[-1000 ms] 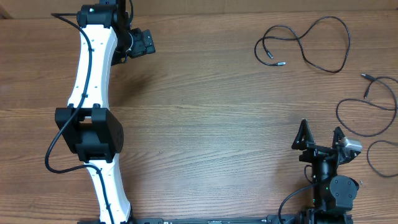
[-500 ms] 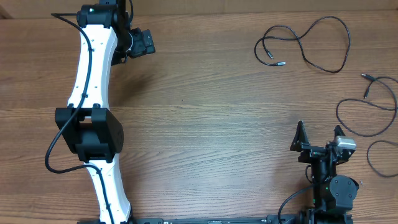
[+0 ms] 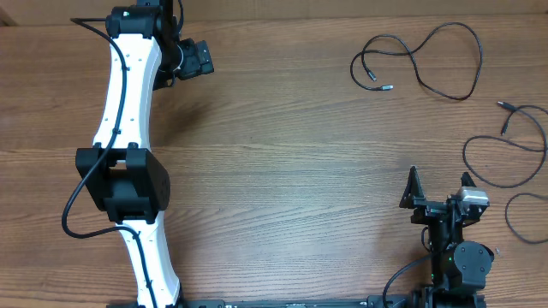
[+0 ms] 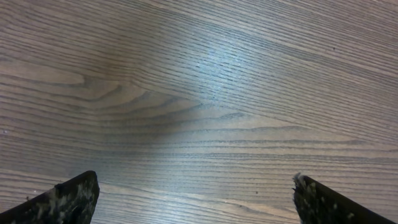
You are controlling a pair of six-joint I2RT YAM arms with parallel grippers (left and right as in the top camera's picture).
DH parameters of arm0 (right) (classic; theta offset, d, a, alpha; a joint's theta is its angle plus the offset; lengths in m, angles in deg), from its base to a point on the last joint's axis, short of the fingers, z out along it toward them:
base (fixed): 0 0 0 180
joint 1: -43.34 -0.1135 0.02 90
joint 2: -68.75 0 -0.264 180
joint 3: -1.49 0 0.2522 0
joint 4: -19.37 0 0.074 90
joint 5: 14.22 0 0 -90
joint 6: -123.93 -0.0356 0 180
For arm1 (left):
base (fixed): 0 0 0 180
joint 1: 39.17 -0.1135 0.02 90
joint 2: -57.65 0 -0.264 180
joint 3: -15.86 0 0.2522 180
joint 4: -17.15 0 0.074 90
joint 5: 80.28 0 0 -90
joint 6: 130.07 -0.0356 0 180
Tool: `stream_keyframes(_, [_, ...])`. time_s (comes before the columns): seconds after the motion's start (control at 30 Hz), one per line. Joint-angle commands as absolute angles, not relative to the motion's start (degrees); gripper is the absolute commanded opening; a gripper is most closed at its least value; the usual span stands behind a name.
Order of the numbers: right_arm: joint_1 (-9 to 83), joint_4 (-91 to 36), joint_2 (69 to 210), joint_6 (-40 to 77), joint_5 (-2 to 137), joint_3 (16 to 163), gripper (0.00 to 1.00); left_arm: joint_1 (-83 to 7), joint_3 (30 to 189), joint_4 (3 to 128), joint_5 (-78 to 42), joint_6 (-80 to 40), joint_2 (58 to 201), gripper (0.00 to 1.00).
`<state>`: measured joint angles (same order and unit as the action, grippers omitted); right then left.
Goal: Untangle cables
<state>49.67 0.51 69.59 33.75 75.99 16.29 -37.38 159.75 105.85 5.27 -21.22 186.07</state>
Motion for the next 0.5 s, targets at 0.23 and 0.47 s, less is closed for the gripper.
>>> stream_keyframes(0.23, [49.43,0.84,68.92,34.01,75.64,15.70,1.00,-37.25,160.71,105.63,5.64,-22.29,186.25,1.00])
stream_keyframes(0.47, [49.43,0.84,68.92,34.01,75.64,15.70,1.00,-37.10,160.64,104.69,4.31,-21.66,185.20,0.99])
